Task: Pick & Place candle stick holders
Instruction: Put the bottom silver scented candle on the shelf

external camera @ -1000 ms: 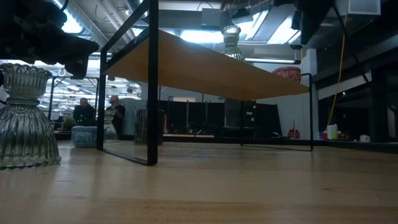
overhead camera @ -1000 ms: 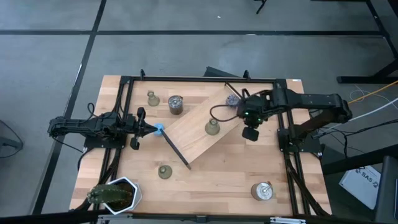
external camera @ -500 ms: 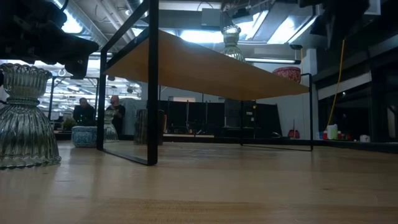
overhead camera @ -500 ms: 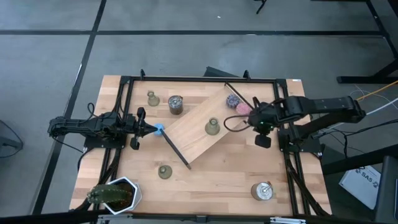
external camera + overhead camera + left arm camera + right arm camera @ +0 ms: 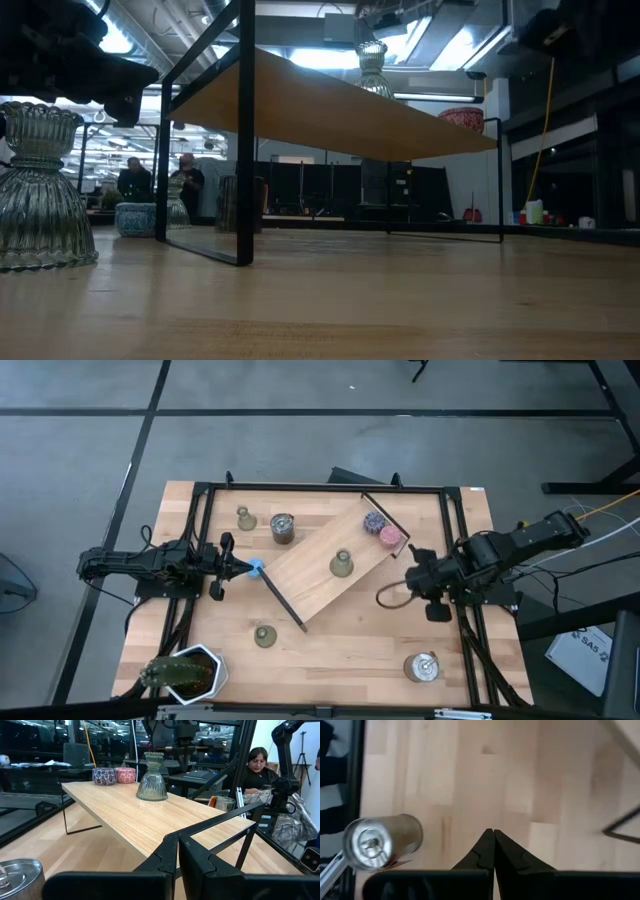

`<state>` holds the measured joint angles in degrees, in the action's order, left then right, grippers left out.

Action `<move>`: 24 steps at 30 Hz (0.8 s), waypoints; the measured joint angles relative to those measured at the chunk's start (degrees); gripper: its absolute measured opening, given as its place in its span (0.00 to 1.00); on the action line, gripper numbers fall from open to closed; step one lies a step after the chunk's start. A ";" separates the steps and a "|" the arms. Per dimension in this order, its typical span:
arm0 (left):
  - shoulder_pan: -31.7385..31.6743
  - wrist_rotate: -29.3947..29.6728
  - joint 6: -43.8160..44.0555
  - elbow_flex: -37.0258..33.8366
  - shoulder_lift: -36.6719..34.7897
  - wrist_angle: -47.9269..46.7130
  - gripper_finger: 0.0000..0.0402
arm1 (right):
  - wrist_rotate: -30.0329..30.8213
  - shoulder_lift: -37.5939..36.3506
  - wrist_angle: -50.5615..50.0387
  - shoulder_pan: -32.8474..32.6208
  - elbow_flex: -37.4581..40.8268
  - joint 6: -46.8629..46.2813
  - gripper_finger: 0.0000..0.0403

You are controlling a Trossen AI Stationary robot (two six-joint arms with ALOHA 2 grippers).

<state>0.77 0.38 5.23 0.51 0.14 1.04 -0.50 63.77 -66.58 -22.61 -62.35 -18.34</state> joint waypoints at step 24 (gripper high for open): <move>0.00 -0.02 0.00 -0.01 0.00 -0.01 0.03 | 1.82 2.73 21.11 -17.15 10.30 -2.21 0.74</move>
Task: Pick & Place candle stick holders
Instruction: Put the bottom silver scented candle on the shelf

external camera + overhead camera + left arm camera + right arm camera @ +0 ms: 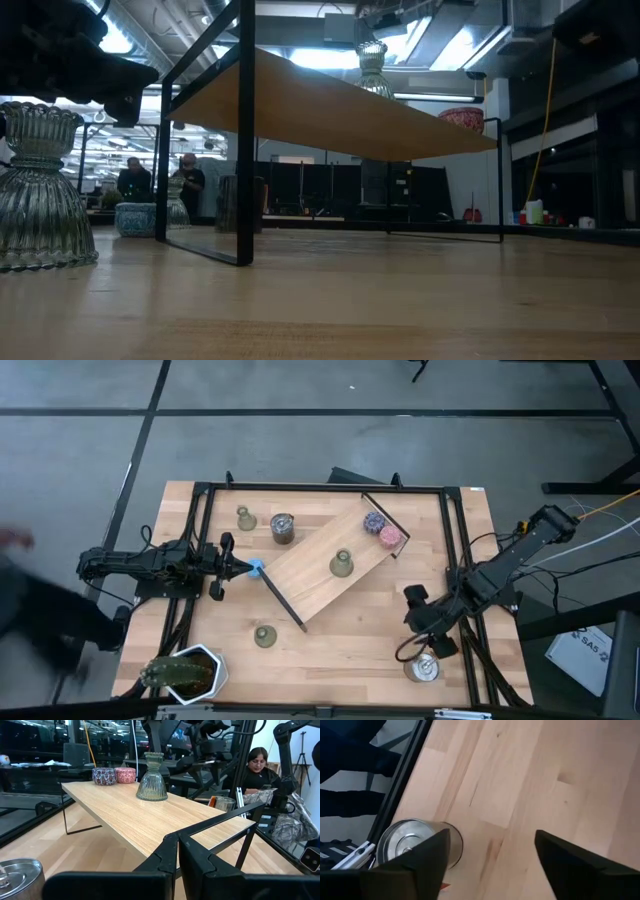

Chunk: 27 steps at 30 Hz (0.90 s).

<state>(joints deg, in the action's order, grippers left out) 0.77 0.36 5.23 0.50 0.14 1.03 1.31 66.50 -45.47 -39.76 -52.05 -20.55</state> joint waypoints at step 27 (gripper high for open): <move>-0.01 0.00 0.01 0.01 0.00 0.01 0.03 | 3.62 -0.02 -1.05 -13.32 0.41 -12.25 0.97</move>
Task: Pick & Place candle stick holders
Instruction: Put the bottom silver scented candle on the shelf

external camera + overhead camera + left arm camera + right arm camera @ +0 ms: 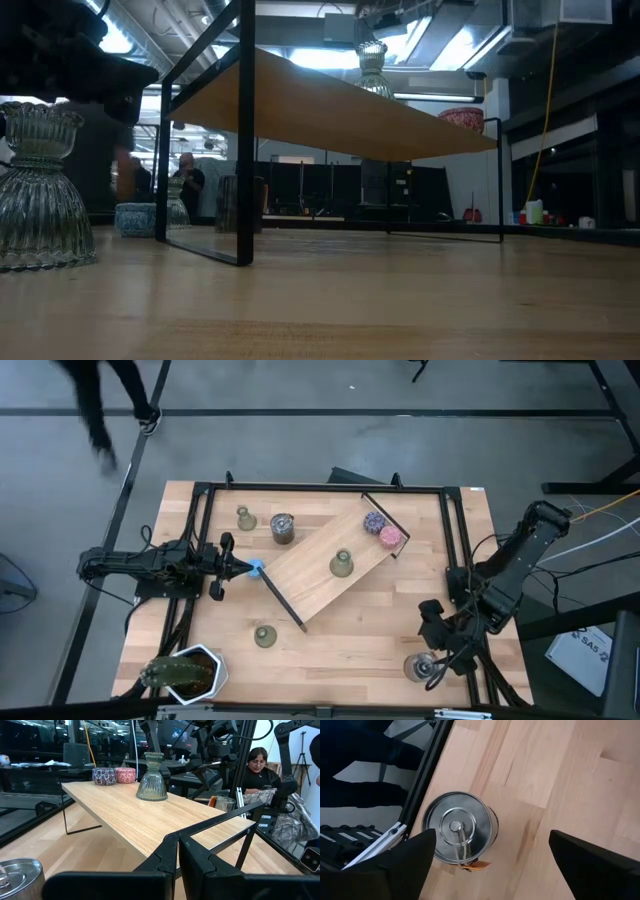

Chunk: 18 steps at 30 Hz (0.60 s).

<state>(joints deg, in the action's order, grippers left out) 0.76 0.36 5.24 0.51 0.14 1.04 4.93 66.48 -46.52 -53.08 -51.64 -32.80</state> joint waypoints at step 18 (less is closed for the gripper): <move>0.01 0.00 0.01 0.00 0.00 0.00 0.03 | -0.46 1.22 0.76 -2.05 0.00 1.99 0.99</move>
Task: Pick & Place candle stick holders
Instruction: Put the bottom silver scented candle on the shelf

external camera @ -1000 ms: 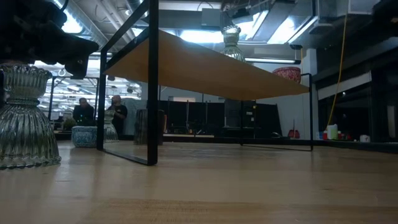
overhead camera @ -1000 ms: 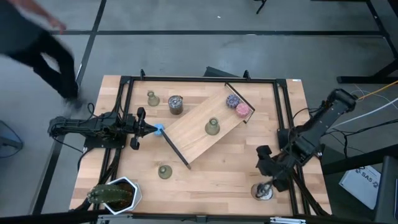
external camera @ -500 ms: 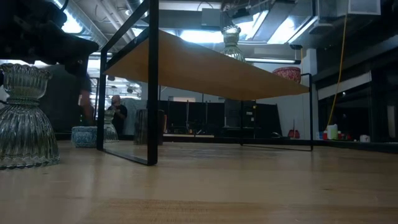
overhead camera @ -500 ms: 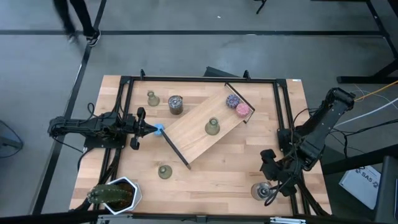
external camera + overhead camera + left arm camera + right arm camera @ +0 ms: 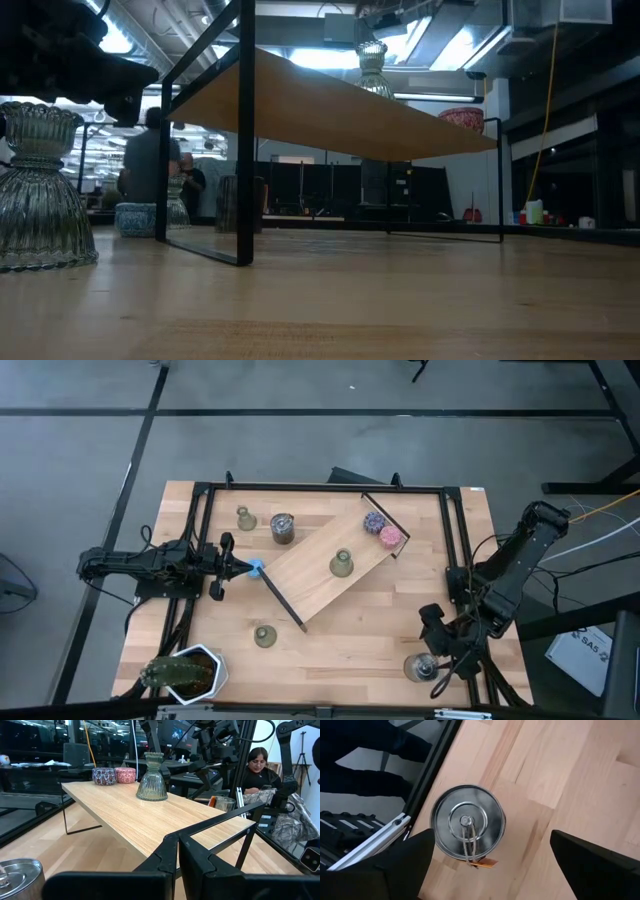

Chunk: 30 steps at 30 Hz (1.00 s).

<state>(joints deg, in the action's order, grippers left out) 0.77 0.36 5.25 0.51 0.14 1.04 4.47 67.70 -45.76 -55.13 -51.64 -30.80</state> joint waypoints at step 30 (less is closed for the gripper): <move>0.00 0.02 -0.01 -0.01 0.00 0.00 0.03 | 0.87 0.00 1.25 -0.12 -0.02 -1.54 0.99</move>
<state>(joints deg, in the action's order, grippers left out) 0.77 0.38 5.24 0.50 0.14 1.04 5.34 67.70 -44.51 -55.25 -51.66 -32.34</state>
